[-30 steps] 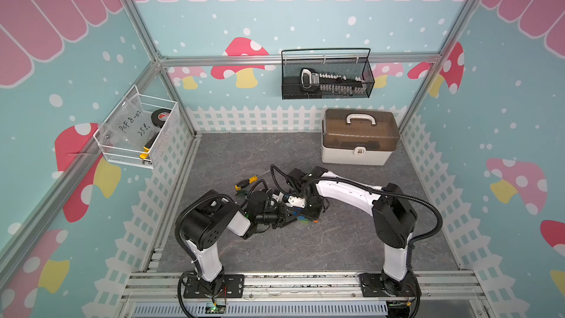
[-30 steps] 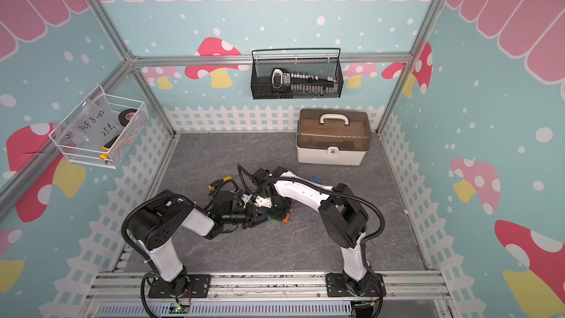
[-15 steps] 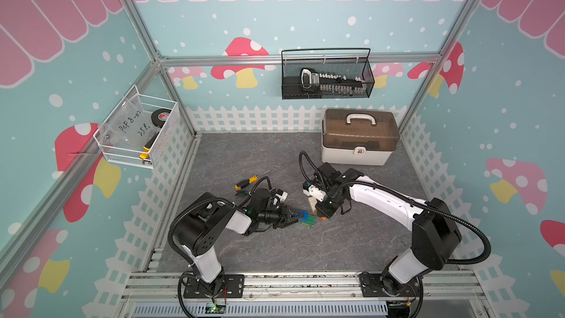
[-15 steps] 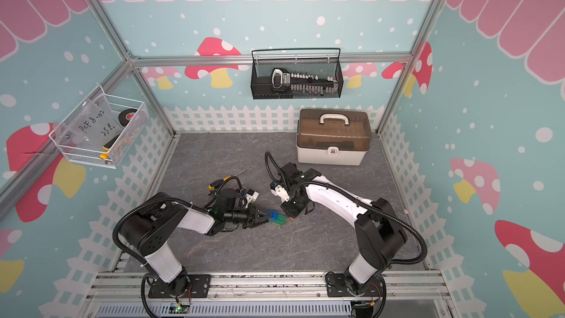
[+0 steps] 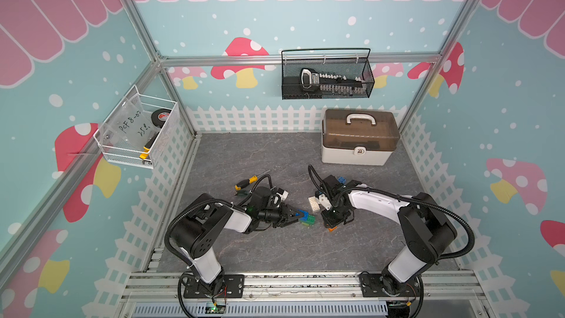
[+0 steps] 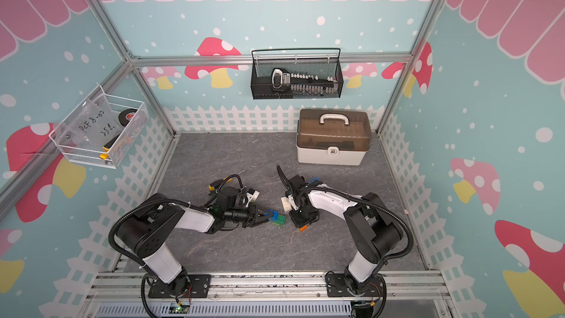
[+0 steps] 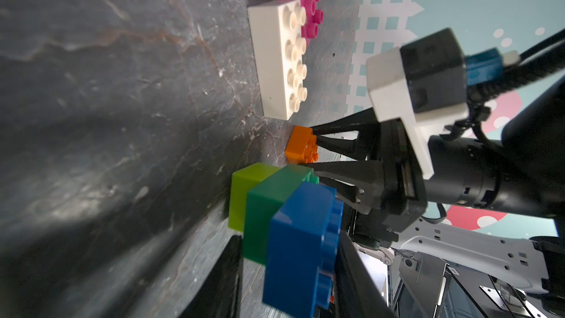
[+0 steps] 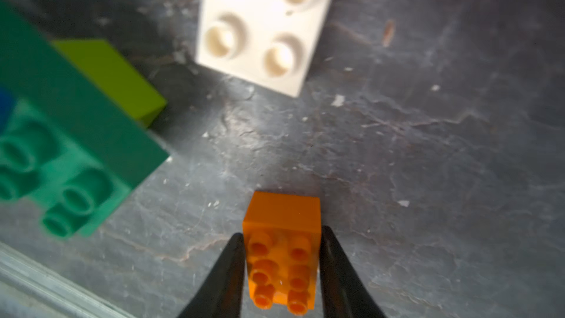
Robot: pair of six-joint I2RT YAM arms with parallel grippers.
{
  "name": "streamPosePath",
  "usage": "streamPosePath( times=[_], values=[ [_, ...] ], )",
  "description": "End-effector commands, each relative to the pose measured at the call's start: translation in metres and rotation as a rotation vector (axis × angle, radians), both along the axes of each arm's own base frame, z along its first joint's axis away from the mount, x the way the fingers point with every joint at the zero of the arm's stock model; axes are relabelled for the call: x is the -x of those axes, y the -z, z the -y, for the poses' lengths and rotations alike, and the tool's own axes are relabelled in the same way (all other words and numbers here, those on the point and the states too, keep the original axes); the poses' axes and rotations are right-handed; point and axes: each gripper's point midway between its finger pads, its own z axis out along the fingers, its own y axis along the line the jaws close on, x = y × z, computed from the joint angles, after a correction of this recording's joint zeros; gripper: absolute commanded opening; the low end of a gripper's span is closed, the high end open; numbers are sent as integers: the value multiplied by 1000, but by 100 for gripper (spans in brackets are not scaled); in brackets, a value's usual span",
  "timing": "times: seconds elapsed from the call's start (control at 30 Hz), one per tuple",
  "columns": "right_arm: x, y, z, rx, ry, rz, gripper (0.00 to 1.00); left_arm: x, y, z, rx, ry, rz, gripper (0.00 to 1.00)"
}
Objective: Assemble a heart with lego
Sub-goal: Place the lego brick at the center of the board, then pick up the lego brick from the center of the board.
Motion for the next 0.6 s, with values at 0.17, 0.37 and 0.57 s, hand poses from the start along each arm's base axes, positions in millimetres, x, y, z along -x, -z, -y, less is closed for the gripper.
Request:
streamPosePath(
  times=[0.17,0.37,0.57],
  values=[
    [-4,-14,18,51,49,147,53,-2,-7,5,20,15,32,37],
    [-5,-11,7,58,36,165,52,-2,-7,6,28,15,29,36],
    [0,-4,9,87,42,164,43,-3,-7,6,29,13,26,36]
  ],
)
